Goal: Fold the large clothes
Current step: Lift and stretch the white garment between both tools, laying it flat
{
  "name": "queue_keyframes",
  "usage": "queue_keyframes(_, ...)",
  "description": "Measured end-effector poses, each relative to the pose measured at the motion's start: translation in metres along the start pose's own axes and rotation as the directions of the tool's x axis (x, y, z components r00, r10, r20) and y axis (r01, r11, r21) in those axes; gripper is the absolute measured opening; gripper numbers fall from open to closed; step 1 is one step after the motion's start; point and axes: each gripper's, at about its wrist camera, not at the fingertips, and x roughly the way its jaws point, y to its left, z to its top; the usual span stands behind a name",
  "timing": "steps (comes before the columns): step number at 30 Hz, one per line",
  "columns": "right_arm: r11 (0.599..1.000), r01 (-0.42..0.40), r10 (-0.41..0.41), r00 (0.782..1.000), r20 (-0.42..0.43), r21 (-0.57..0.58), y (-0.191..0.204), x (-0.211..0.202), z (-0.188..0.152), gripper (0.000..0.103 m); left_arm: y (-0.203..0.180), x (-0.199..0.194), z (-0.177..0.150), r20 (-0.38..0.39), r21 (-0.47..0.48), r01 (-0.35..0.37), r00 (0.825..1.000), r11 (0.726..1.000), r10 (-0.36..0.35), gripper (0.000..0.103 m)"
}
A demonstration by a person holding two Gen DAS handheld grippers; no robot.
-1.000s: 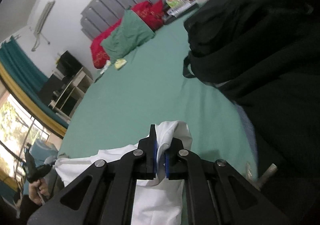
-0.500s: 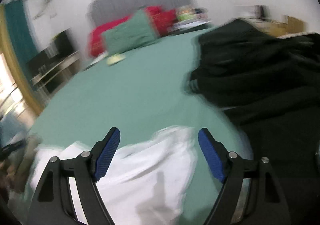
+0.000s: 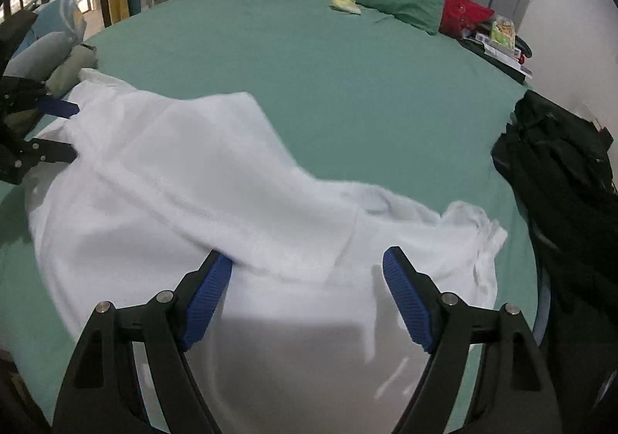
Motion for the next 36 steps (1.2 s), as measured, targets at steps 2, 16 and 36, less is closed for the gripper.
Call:
queue_keyframes(2,1.0,0.027,-0.027,1.0,0.005,0.002,-0.003,0.008,0.013,0.081,0.002,0.002,0.003,0.003,0.005,-0.034,0.999,0.999,0.034,0.07)
queue_keyframes(16,0.94,0.048,-0.081,0.993,0.084,0.337,-0.1,0.034,0.055,0.081,0.08,0.039,0.073,0.055,-0.18,-0.266,0.959,0.947,0.279,0.07)
queue_keyframes(36,0.976,0.106,-0.082,0.988,-0.133,0.189,-0.065,0.073,0.035,0.086,0.059,0.029,0.077,0.016,-0.138,-0.095,0.995,0.986,0.098,0.07)
